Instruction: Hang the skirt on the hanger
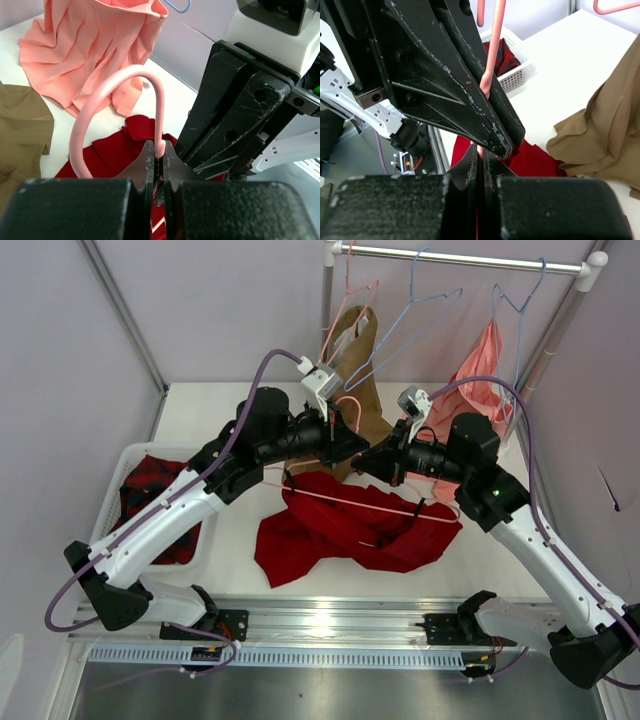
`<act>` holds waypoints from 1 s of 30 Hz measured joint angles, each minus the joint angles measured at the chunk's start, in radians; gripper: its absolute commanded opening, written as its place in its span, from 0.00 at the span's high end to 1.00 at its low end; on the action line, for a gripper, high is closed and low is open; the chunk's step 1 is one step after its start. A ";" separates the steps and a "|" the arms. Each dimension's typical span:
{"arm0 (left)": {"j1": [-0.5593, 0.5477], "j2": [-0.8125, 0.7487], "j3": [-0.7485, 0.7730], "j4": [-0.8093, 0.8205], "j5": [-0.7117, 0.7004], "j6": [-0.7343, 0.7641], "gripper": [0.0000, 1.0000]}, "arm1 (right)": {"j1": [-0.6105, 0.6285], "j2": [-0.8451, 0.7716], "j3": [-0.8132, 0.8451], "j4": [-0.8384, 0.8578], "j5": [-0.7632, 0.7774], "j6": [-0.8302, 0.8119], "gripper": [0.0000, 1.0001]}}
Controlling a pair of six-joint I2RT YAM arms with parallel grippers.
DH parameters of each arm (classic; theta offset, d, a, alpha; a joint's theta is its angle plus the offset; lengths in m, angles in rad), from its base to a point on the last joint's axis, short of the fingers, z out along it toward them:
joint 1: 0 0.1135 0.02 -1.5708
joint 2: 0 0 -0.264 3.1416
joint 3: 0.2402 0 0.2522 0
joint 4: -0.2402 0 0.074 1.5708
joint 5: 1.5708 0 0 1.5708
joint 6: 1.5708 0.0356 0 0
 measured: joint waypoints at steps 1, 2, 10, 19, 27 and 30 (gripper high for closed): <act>0.000 0.000 -0.001 0.002 0.004 -0.001 1.00 | -0.001 0.000 0.000 0.000 0.000 0.006 1.00; 0.000 0.000 -0.002 0.002 0.004 -0.001 1.00 | -0.001 -0.001 0.000 -0.001 -0.002 0.014 1.00; -0.005 -0.003 -0.002 0.045 0.001 -0.008 0.56 | -0.002 -0.050 -0.019 -0.041 0.023 0.060 1.00; -0.015 -0.045 -0.002 0.079 -0.006 0.001 0.35 | -0.016 -0.139 -0.028 -0.172 0.123 0.074 1.00; -0.009 -0.099 -0.004 0.021 -0.089 0.035 0.33 | -0.147 -0.193 0.023 -0.292 0.166 0.080 1.00; -0.009 -0.132 0.002 -0.014 -0.116 0.047 0.33 | -0.231 -0.193 0.072 -0.341 0.167 0.083 1.00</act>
